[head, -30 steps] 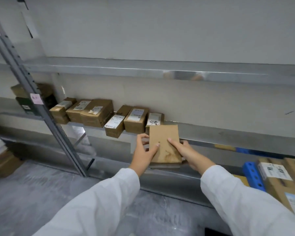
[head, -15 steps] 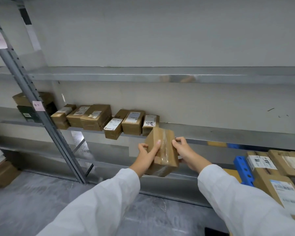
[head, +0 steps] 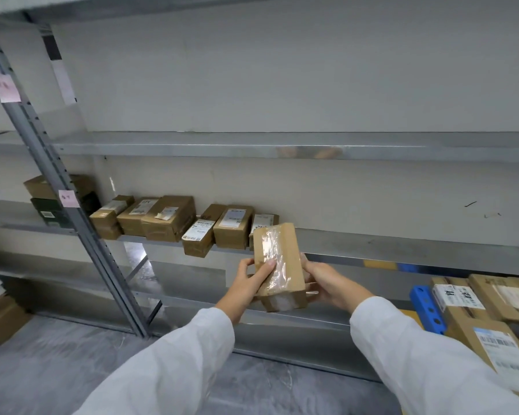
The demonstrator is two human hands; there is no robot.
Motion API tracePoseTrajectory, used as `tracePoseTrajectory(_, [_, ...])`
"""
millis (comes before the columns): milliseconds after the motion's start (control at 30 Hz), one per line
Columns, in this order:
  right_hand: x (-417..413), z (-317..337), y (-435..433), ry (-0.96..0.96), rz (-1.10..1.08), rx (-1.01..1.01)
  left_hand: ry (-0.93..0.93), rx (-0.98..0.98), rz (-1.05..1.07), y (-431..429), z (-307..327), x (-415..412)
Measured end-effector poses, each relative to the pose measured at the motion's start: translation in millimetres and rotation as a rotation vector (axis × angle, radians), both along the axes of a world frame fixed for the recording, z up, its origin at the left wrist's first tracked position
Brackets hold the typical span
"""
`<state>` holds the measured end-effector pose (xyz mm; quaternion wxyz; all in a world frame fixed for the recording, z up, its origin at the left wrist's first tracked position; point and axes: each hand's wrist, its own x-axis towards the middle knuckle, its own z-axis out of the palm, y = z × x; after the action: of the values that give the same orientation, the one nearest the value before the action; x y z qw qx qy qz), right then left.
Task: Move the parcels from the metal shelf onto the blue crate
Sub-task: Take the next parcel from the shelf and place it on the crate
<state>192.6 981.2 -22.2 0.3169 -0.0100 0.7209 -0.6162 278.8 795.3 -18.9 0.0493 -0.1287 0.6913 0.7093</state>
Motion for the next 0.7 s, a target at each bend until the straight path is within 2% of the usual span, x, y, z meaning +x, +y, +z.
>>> tracePoseTrajectory(133, [2,4,0,0.070,-0.027,0.054,0.106,-0.059,0.055,-12,-1,6])
tracePoseTrajectory(300, [6,5,-6,0.198,-0.189,0.009,0.203,-0.112,0.195,-16,-2,5])
tracePoseTrajectory(433, [8,5,-7,0.275,-0.232,0.016,0.164,-0.103,0.200,-14,-8,-1])
tracePoseTrajectory(700, [19,-8,7,0.268,-0.265,0.085,0.036,-0.044,0.090,8,-28,-10])
